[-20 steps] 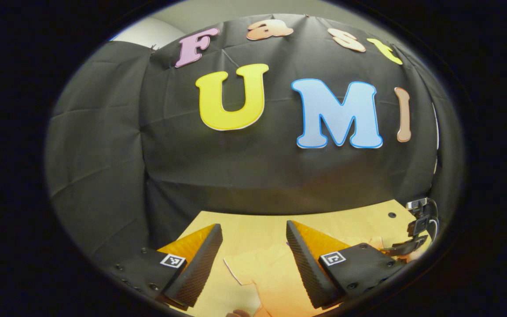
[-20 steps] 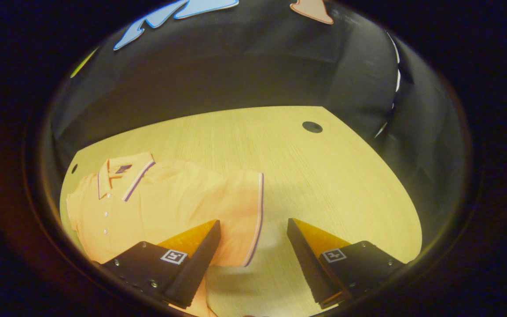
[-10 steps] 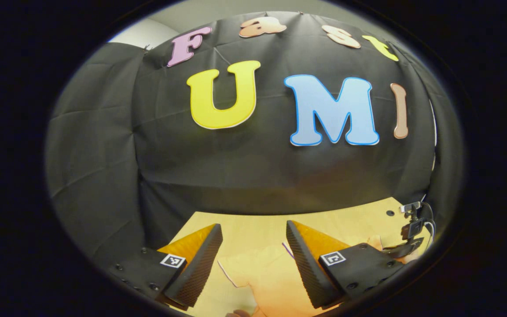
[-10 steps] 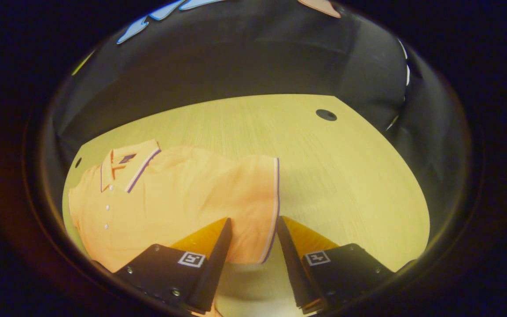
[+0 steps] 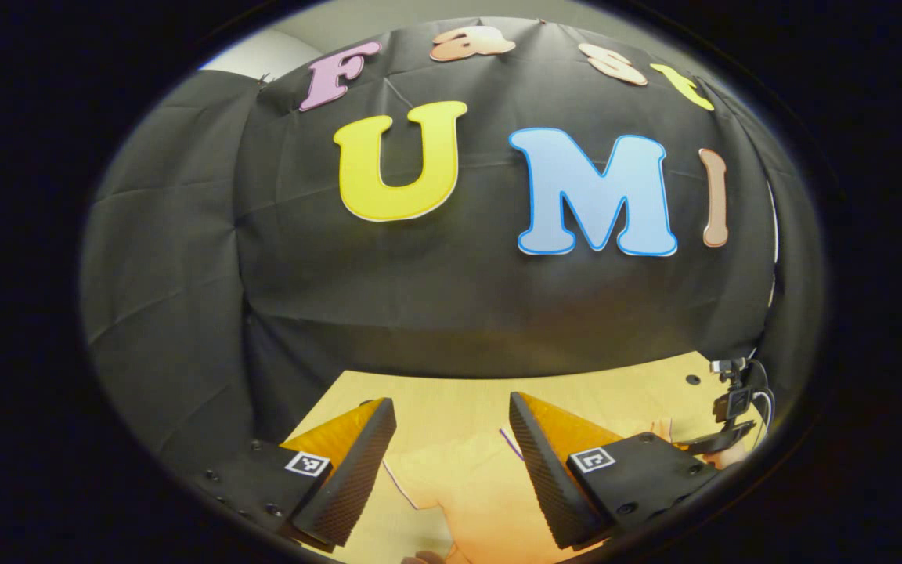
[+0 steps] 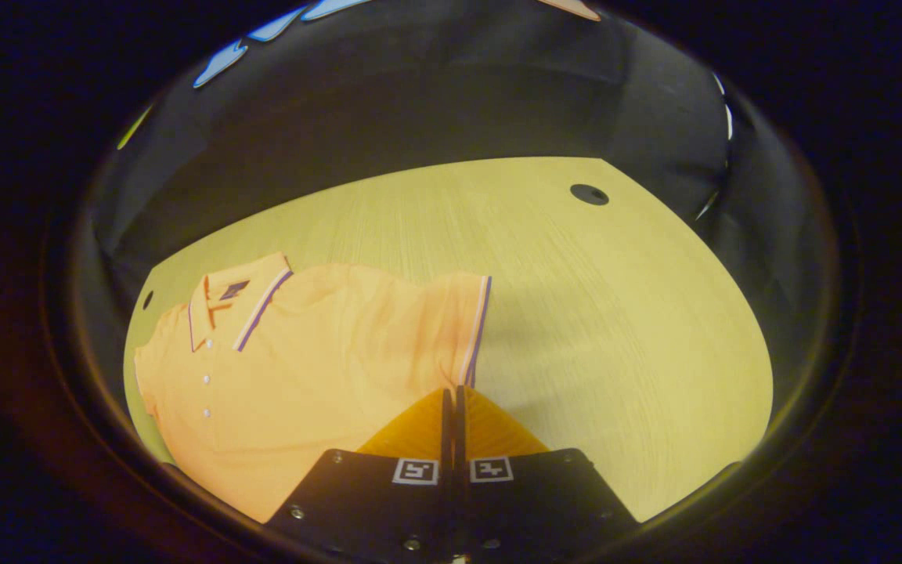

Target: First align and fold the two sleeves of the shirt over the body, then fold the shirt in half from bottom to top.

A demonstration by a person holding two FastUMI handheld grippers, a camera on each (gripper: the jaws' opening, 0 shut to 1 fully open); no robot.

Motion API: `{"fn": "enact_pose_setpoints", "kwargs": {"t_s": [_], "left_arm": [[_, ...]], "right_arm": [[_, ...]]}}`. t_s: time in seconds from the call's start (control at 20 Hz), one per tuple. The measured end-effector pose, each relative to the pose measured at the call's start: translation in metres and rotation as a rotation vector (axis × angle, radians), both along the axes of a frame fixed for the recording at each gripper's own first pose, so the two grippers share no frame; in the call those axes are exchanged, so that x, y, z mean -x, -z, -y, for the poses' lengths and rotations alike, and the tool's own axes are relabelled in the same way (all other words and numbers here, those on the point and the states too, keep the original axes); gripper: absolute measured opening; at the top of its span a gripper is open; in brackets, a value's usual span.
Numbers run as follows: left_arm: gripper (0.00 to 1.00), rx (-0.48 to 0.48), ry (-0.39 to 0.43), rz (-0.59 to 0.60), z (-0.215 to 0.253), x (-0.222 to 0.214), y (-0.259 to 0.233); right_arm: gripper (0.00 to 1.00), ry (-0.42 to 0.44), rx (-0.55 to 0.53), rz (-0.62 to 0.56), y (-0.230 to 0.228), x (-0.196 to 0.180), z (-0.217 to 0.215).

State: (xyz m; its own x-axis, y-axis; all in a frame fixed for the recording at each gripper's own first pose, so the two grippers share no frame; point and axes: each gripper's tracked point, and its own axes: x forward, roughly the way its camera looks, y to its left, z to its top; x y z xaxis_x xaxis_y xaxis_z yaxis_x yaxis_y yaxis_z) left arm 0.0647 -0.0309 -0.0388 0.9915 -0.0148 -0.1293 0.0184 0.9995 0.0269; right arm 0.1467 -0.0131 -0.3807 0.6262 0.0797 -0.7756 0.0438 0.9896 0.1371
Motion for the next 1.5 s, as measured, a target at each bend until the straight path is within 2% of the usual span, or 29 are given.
{"fn": "enact_pose_setpoints", "kwargs": {"t_s": [0.25,0.35,0.7,0.9,1.05,1.25,1.35,1.4,1.45,1.5], "left_arm": [[0.95,0.006,-0.010,-0.007,-0.008,0.000,0.004],[0.96,0.008,-0.016,-0.008,-0.012,0.002,0.005],[0.95,0.020,-0.038,-0.008,-0.027,0.006,0.007],[0.96,0.020,-0.061,-0.018,-0.041,0.011,0.012],[0.95,0.020,-0.078,-0.026,-0.052,0.013,0.017],[0.94,0.022,-0.093,-0.036,-0.064,0.015,0.022],[0.96,0.023,-0.095,-0.037,-0.069,0.013,0.023],[0.96,0.025,-0.093,-0.039,-0.069,0.013,0.024],[0.96,0.026,-0.090,-0.042,-0.070,0.012,0.027],[0.95,0.027,-0.087,-0.045,-0.070,0.012,0.029]], "right_arm": [[0.00,-0.008,-0.004,0.028,-0.018,-0.003,-0.008],[0.00,-0.036,-0.002,0.060,-0.033,-0.007,-0.021],[0.00,-0.232,-0.049,0.129,-0.064,-0.005,-0.114],[0.00,-0.370,-0.054,0.102,-0.056,0.012,-0.168],[0.00,-0.437,-0.049,0.057,-0.041,0.026,-0.195],[0.00,-0.468,0.006,0.006,-0.016,0.033,-0.202],[0.01,-0.461,0.011,0.013,-0.019,0.033,-0.203],[0.07,-0.460,0.011,0.006,-0.019,0.034,-0.204],[0.03,-0.457,0.013,0.004,-0.019,0.035,-0.203],[0.05,-0.460,-0.003,-0.005,-0.022,0.037,-0.205]]}}
